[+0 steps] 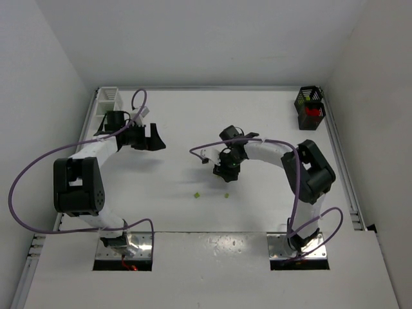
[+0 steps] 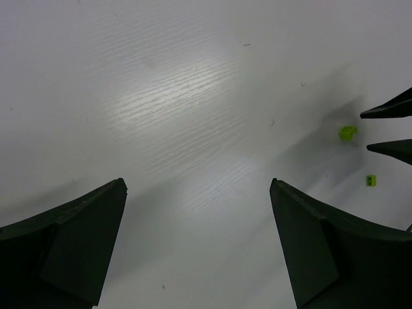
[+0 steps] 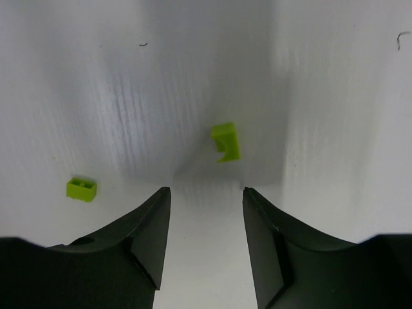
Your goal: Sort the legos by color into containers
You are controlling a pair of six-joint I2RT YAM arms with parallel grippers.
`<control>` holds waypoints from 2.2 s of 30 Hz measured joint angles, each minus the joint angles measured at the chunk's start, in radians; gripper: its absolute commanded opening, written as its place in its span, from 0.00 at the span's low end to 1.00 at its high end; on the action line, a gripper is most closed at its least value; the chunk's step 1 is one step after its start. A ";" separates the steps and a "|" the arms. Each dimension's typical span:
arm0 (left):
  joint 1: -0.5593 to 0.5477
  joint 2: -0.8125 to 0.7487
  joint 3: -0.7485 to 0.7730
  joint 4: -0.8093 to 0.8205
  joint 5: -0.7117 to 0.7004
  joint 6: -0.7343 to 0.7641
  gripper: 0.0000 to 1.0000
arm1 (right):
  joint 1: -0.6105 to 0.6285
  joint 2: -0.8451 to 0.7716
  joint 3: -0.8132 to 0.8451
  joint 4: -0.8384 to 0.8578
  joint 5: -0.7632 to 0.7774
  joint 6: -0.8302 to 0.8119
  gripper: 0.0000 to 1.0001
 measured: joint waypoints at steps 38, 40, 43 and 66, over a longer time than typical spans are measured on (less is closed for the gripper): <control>0.027 0.022 0.000 -0.004 0.011 0.018 1.00 | 0.075 0.068 0.058 0.062 0.008 -0.116 0.13; 0.027 0.022 0.000 -0.004 0.011 0.018 1.00 | 0.075 0.068 0.058 0.068 0.008 -0.105 0.09; 0.027 0.021 0.000 -0.004 0.012 0.018 1.00 | 0.062 0.068 0.063 0.068 0.011 -0.044 0.03; 0.034 0.021 -0.001 0.008 0.029 0.014 1.00 | -0.729 0.080 0.505 0.274 0.241 0.481 0.00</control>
